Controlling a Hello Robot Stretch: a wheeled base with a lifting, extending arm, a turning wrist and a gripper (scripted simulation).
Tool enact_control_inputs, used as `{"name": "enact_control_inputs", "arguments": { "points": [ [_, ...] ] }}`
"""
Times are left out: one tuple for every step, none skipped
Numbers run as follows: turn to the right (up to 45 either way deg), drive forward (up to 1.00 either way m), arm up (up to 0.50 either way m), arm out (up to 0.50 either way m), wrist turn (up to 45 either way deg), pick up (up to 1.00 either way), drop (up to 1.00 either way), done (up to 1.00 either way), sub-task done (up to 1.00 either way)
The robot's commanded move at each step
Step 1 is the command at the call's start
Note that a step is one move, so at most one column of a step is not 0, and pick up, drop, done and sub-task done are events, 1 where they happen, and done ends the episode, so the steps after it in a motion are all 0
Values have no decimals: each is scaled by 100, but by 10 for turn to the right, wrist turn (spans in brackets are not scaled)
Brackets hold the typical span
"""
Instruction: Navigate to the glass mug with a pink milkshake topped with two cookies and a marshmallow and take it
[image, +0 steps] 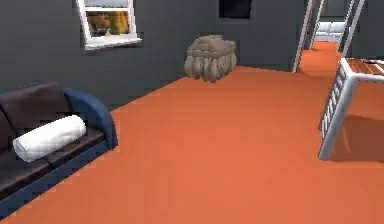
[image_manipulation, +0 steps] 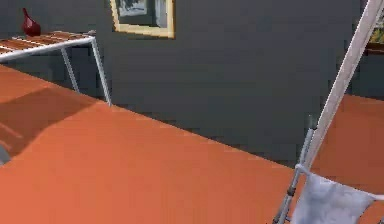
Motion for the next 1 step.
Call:
{"name": "enact_control_inputs", "arguments": {
  "points": [
    [-450,0,0,0,0,0,0,0,0]
  ]
}}
